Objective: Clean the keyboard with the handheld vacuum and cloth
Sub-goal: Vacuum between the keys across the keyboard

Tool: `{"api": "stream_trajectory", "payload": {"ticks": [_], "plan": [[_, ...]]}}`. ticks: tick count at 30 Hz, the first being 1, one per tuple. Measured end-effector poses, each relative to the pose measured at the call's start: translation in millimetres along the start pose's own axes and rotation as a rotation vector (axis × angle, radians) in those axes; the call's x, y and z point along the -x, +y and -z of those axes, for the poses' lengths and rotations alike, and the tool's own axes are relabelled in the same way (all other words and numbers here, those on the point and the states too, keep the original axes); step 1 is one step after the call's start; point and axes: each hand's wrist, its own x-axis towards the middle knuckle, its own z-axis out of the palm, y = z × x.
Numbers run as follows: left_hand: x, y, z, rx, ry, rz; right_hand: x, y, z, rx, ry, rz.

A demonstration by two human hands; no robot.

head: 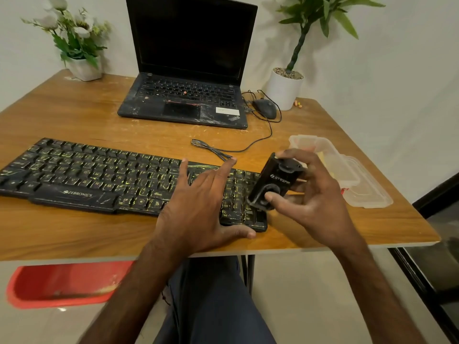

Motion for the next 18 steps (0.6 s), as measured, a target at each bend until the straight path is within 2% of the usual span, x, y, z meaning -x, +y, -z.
{"api": "stream_trajectory", "payload": {"ticks": [2,5,7,9,10,13,15,18], "plan": [[-1,0,0,0.001,-0.004,0.001,3,0,-6,0.036,-0.024,0.014],[0,-1,0,0.011,-0.002,0.000,-3,4,-1,0.190,0.055,0.015],[0,-1,0,0.012,0.005,0.001,-3,5,2,0.036,0.060,-0.001],[0,0,0,0.006,0.001,0.003,3,-2,-3,-0.133,-0.008,-0.004],[0,0,-1,0.004,0.005,0.003,6,-5,-6,-0.132,-0.045,0.013],[-1,-1,0,0.010,0.009,-0.002,2,-3,-6,0.185,-0.040,0.049],[0,-1,0,0.024,0.008,-0.002,-2,0,0,0.281,0.021,0.063],[0,0,1,0.019,0.020,-0.003,4,-9,-5,0.028,-0.063,0.048]]}}
